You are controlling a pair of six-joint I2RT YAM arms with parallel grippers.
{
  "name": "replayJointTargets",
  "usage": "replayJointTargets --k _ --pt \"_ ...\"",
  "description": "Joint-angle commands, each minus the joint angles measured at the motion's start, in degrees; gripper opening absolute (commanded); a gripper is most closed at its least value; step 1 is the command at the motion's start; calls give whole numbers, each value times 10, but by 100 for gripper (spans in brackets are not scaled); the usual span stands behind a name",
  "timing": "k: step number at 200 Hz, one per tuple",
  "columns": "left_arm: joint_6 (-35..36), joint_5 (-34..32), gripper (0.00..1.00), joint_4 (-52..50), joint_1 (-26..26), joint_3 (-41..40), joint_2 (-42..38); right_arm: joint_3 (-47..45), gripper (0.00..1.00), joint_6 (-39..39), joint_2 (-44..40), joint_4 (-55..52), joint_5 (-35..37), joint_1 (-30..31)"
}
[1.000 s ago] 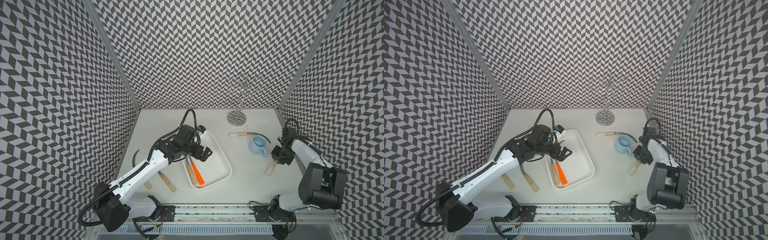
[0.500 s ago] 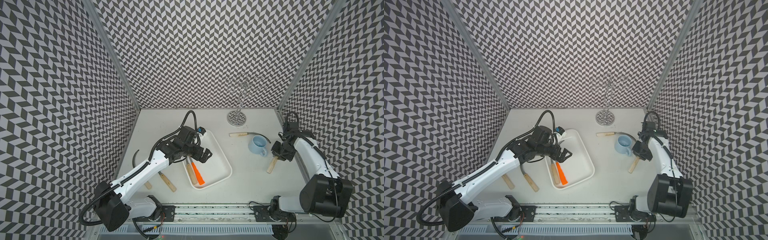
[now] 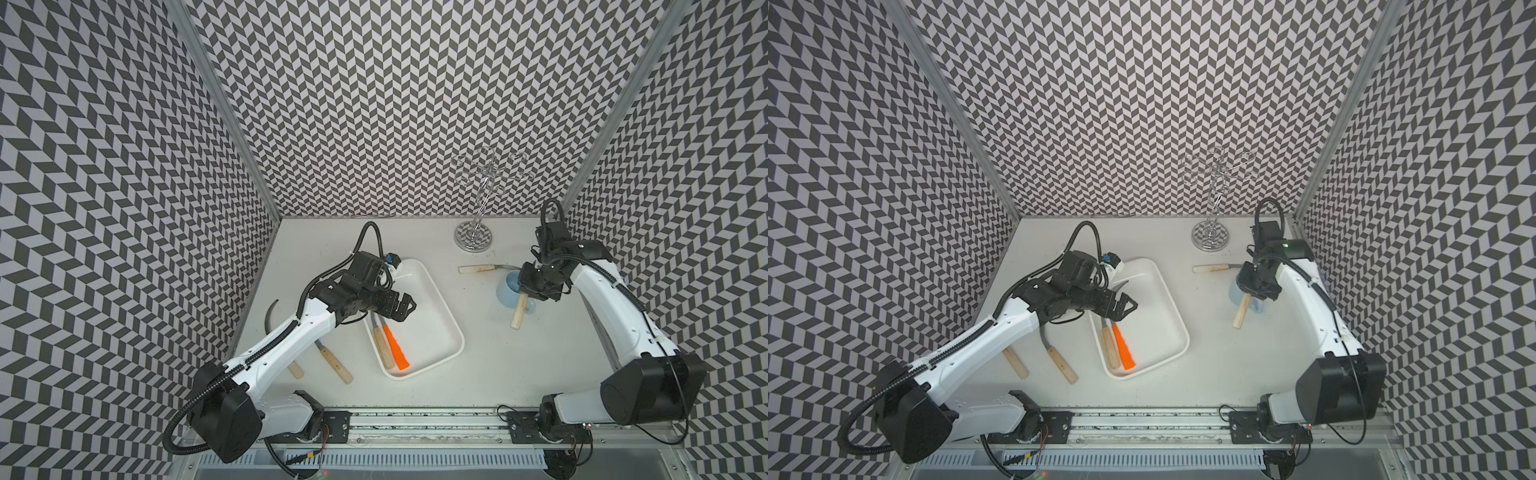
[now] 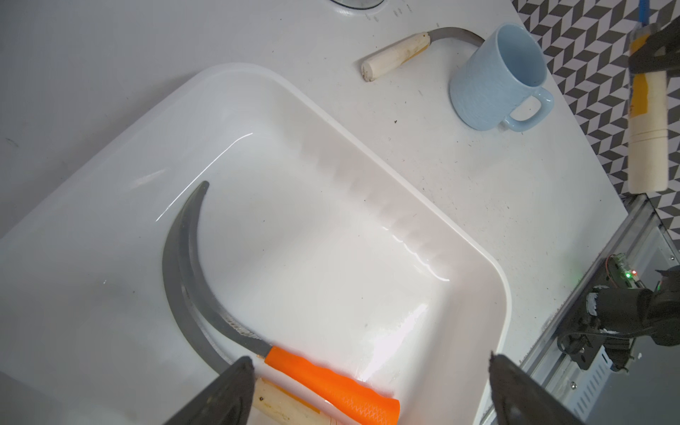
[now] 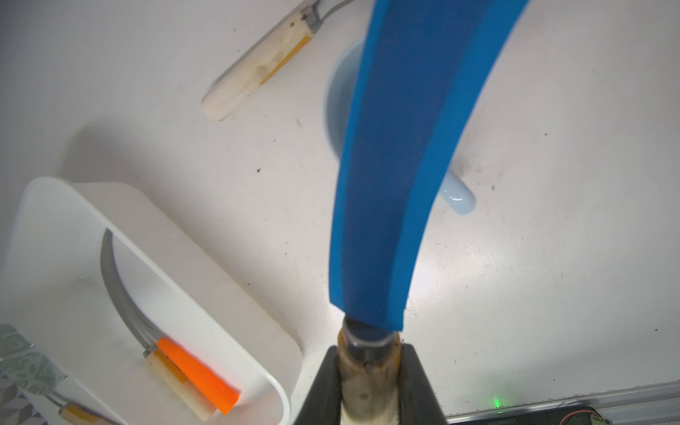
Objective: Put small sickles into storage boxes
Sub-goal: Pick up the sickle at the center of the board.
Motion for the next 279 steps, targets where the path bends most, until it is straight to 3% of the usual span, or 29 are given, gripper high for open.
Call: replayJointTargets --k 1,51,97,171,200,250,279 --pt "-16 53 100 22 28 -20 -25 33 3 17 19 -16 -5 35" --pt "-69 157 100 74 82 -73 -57 57 3 20 36 -24 -9 92" --pt "-166 256 100 167 140 -147 -76 67 3 12 54 -25 -8 151" --pt "-197 218 100 163 169 -142 -83 95 3 16 86 -15 -11 261" --pt "-223 231 100 176 187 -147 -89 126 3 14 116 -24 -7 299" --pt "-286 254 100 203 245 -196 -119 165 3 11 157 -20 -2 351" --pt "-287 227 100 169 254 -207 -126 174 3 11 173 -11 -1 372"
